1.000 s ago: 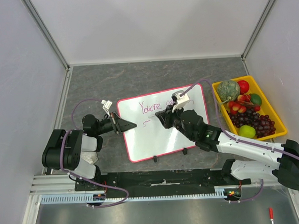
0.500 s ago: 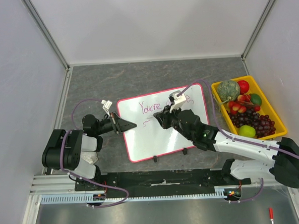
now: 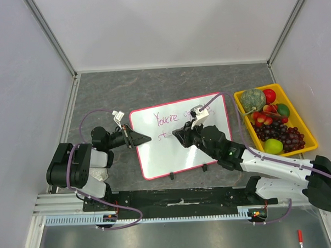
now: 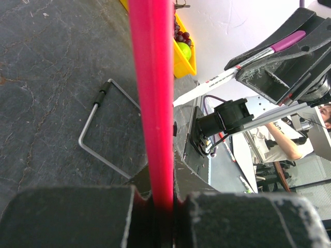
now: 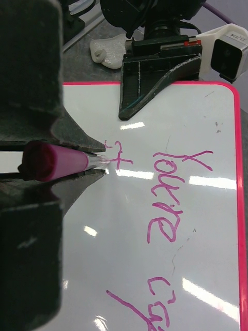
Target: Write a sentence on the whiteboard
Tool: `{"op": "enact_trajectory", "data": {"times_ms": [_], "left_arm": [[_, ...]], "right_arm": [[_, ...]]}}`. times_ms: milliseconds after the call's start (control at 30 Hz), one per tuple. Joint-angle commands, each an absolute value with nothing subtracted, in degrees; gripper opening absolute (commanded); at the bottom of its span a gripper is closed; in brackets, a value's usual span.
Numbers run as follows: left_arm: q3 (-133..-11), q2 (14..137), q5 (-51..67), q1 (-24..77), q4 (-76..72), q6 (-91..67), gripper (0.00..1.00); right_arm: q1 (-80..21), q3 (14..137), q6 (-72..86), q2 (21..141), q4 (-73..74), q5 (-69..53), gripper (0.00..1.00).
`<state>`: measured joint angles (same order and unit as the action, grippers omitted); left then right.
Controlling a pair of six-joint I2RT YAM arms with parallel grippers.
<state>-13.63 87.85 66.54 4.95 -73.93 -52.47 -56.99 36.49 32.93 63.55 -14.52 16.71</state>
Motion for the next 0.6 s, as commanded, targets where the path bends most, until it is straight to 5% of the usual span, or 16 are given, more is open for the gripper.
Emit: {"op": "enact_trajectory", "data": {"times_ms": [0,567], "left_arm": [[-12.92,88.77,66.97,5.10,-75.06,-48.60,0.02],[-12.92,88.68,66.97,5.01,-75.15,-48.60,0.02]], "right_arm": [[-56.78,34.63,32.52,62.67,-11.87,16.35,0.00],[-56.78,34.36,31.82,61.00,-10.11,18.37,0.00]]}}
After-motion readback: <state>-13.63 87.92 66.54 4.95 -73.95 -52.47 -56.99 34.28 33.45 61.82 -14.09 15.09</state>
